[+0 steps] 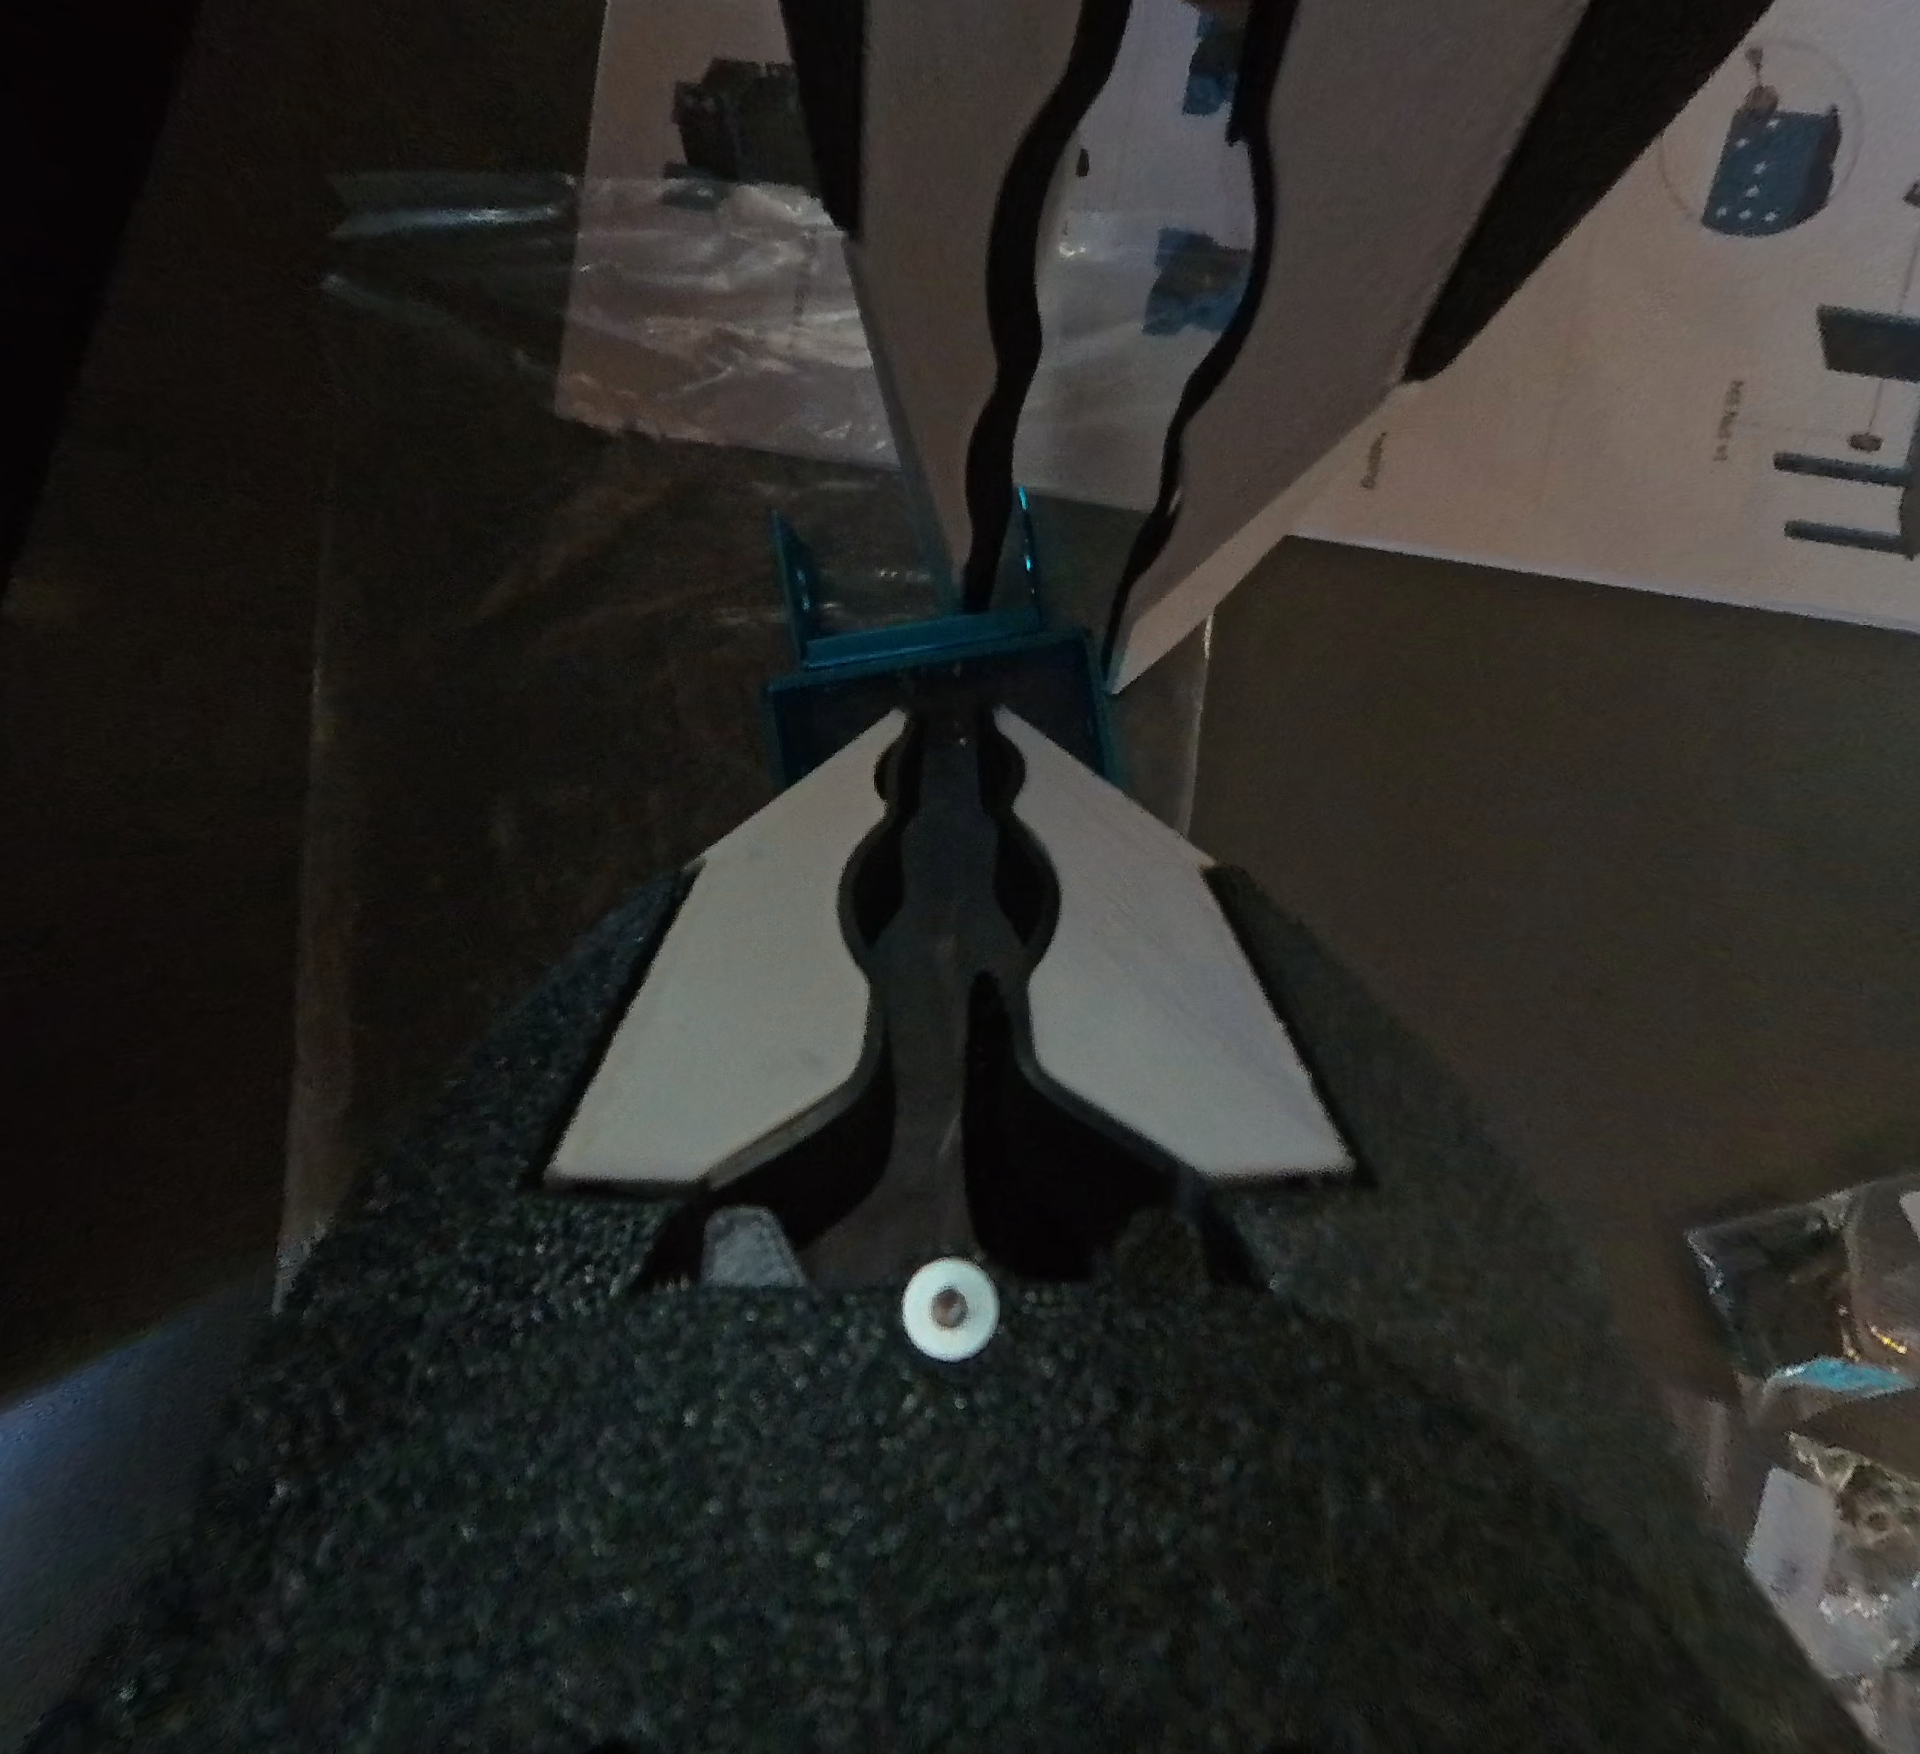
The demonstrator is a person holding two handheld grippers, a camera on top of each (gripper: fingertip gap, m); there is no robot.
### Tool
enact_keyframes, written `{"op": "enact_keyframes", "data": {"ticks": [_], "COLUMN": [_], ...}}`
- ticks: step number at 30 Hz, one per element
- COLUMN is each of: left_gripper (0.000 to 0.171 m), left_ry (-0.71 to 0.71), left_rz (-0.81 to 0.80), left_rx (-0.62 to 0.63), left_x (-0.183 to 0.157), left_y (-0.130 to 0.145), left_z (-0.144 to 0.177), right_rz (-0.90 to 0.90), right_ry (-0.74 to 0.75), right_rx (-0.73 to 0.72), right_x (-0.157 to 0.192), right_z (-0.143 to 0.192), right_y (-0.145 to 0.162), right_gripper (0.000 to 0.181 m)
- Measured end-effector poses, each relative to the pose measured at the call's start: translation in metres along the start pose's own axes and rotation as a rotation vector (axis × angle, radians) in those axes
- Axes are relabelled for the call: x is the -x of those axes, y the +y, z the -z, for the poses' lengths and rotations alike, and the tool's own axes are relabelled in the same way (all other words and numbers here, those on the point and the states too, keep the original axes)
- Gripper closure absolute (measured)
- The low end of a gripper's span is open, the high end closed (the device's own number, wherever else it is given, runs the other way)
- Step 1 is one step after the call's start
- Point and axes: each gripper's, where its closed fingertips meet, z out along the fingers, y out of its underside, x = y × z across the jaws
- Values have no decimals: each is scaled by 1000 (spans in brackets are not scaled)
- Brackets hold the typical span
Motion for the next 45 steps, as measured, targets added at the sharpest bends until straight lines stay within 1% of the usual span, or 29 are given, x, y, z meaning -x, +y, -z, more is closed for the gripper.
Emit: {"op": "enact_keyframes", "data": {"ticks": [6,10,13,18,21,23,28,35,40,45], "left_gripper": [149,149,149,149,149,149,149,149,149,149], "left_ry": [-2,-2,-1,-2,-3,-4,-2,-1,0,1], "left_rz": [-6,-6,-4,-5,-5,-8,-8,-7,-4,-5], "left_rx": [0,-1,-2,0,1,2,0,-1,1,0], "left_x": [-1,0,0,0,0,-1,-1,-1,-1,-1], "left_y": [0,0,0,0,0,0,0,-1,-1,-1], "left_z": [0,0,0,0,0,-1,-1,-1,-1,-1], "right_rz": [17,57,55,57,37,41,4,-2,30,31], "right_ry": [-2,27,27,58,31,33,-20,-38,-7,3], "right_rx": [2,19,19,31,29,35,60,70,78,51], "right_x": [-2,-4,-2,-6,-4,-5,-3,-3,-3,-2], "right_z": [0,2,2,4,3,4,4,3,3,3], "right_y": [2,4,4,7,7,7,8,7,7,6], "right_gripper": [173,173,177,176,179,177,177,178,181,181]}}
